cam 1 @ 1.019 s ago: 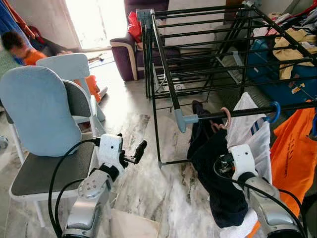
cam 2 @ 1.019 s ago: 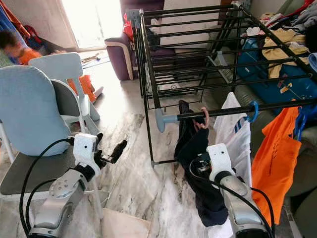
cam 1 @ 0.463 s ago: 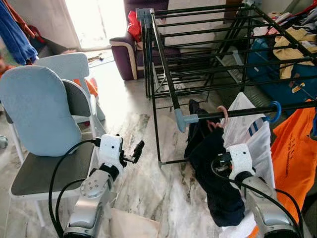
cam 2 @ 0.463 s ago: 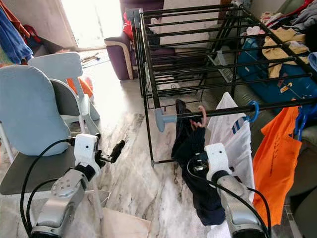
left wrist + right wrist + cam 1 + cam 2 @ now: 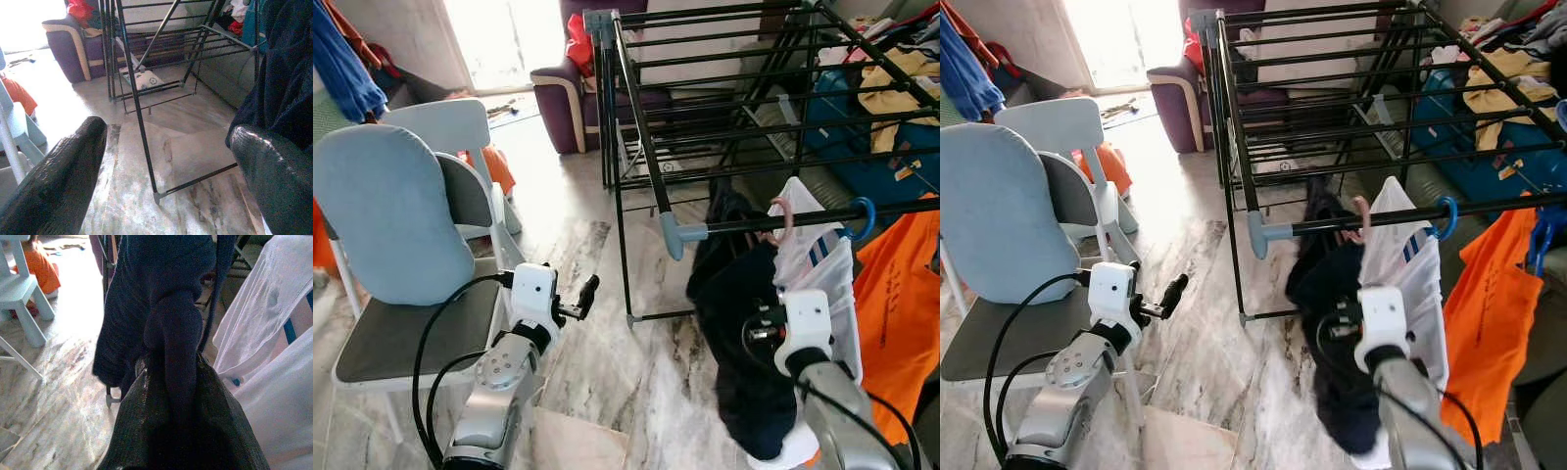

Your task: Hang hanger

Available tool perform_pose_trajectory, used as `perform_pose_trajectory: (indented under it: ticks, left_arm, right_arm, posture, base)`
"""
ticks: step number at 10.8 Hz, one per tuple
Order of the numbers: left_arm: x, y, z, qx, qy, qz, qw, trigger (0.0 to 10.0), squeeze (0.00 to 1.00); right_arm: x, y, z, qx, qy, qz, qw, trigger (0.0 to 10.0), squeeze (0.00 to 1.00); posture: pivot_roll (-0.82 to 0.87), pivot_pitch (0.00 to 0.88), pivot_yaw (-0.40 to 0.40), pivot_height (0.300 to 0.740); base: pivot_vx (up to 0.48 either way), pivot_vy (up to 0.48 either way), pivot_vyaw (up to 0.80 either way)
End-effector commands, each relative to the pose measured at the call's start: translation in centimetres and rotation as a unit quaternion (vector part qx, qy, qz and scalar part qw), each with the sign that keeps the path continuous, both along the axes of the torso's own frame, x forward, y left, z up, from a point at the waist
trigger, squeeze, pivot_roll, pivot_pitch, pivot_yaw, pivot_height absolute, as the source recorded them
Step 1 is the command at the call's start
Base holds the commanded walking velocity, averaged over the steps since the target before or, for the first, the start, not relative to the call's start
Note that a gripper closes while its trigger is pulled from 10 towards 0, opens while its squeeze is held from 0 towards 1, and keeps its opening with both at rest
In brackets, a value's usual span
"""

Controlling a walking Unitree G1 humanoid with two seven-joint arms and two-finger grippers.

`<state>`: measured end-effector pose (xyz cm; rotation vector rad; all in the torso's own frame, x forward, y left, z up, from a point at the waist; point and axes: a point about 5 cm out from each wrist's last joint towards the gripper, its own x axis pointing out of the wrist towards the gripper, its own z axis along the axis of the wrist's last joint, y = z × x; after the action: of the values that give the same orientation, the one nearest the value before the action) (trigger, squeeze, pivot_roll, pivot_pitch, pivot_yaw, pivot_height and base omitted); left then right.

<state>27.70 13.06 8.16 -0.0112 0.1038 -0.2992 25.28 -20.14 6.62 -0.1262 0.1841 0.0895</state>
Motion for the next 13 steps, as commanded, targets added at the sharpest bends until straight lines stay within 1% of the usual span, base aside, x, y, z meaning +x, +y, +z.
perform_pose_trajectory:
  ticks: [1,2,4,6,9,13]
  left_arm:
    - [0.0,0.2,0.0,0.007,-0.002,-0.001,1.000,10.0,0.00]
    - [0.0,0.3,0.0,0.008,-0.003,0.000,1.000,10.0,0.00]
    - [-0.1,0.2,-0.1,0.011,-0.003,-0.002,1.000,10.0,0.00]
    - [0.0,0.0,-0.2,0.012,-0.002,-0.007,1.000,10.0,0.00]
    - [0.2,-0.1,-0.1,0.012,-0.003,-0.011,1.000,10.0,0.00]
    - [0.2,-0.1,-0.1,0.012,-0.004,-0.009,1.000,10.0,0.00]
  right_arm:
    - [0.2,0.5,1.4,0.003,-0.039,0.012,0.999,0.0,0.00]
    - [-0.7,0.5,0.8,0.007,-0.022,0.020,1.000,10.0,0.00]
    - [-2.0,0.4,-0.2,0.007,-0.001,0.024,1.000,10.0,0.00]
    - [-2.4,0.4,-0.3,0.007,0.002,0.024,1.000,10.0,0.00]
    - [-2.5,0.7,0.2,0.009,-0.005,0.030,1.000,10.0,0.00]
    - [-1.8,0.9,0.6,0.004,-0.015,0.031,0.999,10.0,0.00]
  posture:
    - [-0.16,0.000,0.057,0.740]
    - [-0.16,0.000,0.057,0.740]
    - [-0.16,0.000,0.056,0.740]
    - [-0.16,0.000,0.056,0.740]
    - [-0.16,0.000,0.054,0.740]
    - [-0.16,0.000,0.050,0.740]
  base:
    - [0.000,0.000,0.00]
    - [0.000,0.000,0.00]
    - [0.000,0.000,0.00]
    - [0.000,0.000,0.00]
    - [0.000,0.000,0.00]
    - [0.000,0.000,0.00]
